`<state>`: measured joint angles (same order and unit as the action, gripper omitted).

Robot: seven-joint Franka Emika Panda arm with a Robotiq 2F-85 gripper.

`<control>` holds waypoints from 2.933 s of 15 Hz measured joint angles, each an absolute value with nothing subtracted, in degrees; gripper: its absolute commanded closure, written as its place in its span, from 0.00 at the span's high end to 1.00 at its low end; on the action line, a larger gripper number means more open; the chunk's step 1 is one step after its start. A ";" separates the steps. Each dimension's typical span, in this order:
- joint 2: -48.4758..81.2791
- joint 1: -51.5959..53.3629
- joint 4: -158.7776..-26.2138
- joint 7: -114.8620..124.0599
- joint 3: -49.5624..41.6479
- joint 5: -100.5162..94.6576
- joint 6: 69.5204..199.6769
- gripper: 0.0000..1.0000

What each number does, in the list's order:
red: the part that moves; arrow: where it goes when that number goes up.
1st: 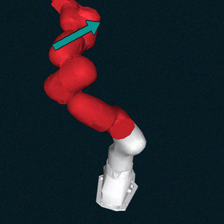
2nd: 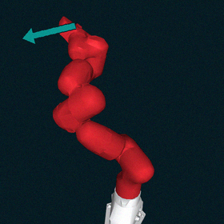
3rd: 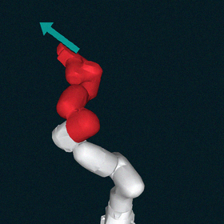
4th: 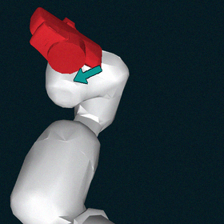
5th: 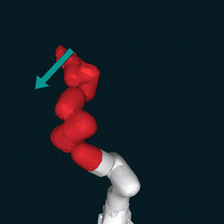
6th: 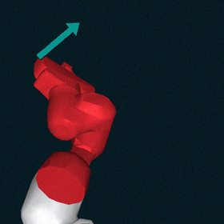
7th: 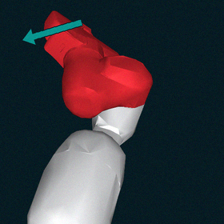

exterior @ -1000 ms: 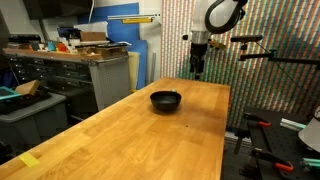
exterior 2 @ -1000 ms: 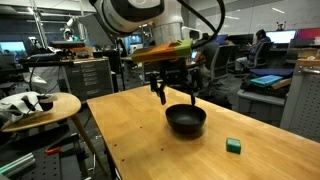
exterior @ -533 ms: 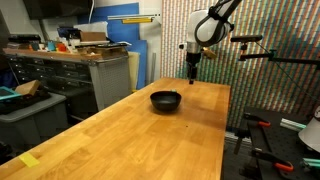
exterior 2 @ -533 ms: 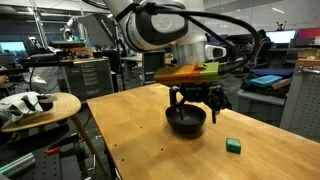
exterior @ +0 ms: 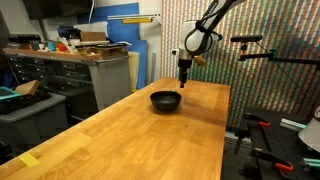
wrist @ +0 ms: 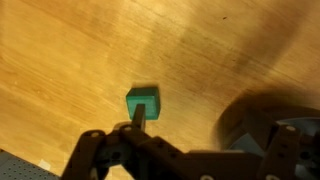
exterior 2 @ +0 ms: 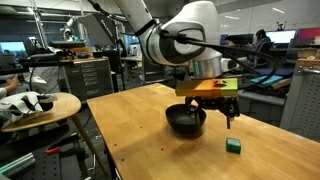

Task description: Place the green block inside the black bowl

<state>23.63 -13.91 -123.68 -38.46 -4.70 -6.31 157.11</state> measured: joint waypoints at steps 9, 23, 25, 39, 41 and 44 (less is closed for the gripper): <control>34.35 -18.75 -113.98 -40.83 -2.37 -6.37 161.99 1.00; 40.55 -25.90 -107.20 -46.66 3.87 -6.16 156.90 1.00; 40.96 -26.15 -106.69 -47.19 3.92 -5.81 156.82 1.00; 43.00 -26.16 -102.24 -48.65 4.16 -4.93 155.38 0.22; 42.96 -26.16 -102.12 -49.01 4.12 -4.94 154.73 0.22; 42.70 -25.96 -101.70 -49.34 3.49 -5.32 152.30 0.22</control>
<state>42.70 -25.96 -101.70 -49.34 3.49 -5.32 152.30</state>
